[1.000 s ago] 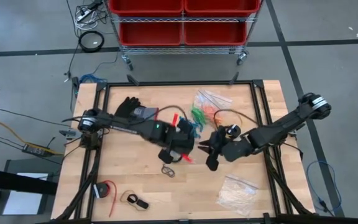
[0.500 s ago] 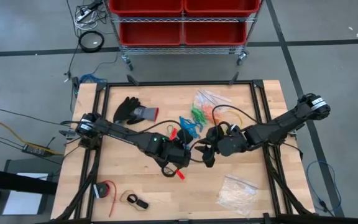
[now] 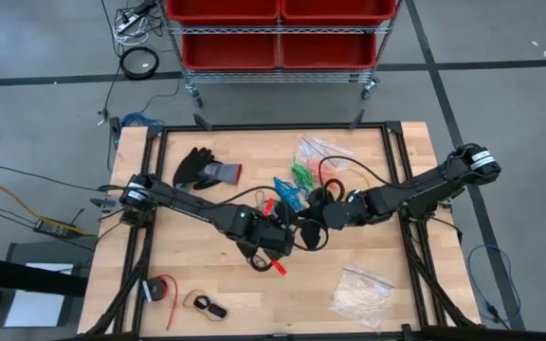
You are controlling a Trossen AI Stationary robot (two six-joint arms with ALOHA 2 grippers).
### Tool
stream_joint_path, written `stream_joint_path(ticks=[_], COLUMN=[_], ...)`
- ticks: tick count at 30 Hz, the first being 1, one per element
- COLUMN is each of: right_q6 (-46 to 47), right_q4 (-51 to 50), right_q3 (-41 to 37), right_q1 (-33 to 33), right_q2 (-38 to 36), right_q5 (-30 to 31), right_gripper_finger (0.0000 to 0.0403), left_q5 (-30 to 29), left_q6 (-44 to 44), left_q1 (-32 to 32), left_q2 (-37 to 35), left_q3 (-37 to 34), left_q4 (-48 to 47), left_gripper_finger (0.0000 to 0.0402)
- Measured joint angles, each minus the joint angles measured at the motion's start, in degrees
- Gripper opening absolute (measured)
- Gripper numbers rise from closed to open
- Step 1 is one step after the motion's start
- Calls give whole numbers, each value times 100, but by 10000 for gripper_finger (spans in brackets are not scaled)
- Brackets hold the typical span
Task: Sort rubber bands
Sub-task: Put the blue rubber band into the transparent zip bag
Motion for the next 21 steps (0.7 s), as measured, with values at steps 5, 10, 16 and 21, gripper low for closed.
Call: stream_joint_path(ticks=[5,10,16,21], right_q6=[97,124,116,94], right_q4=[-30,91,-156,-190], right_q3=[0,0,-1,-2], right_q1=[-3,10,10,10], right_q2=[116,142,155,155], right_q5=[-107,-144,-148,-304], right_gripper_finger=[160,164,165,165], left_q5=[-2,77,140,141], left_q6=[180,181,288,431], left_q1=[44,156,249,251], left_q2=[1,1,1,1], left_q3=[0,0,0,0], left_q4=[175,125,160,263], left_gripper_finger=[0,0,0,0])
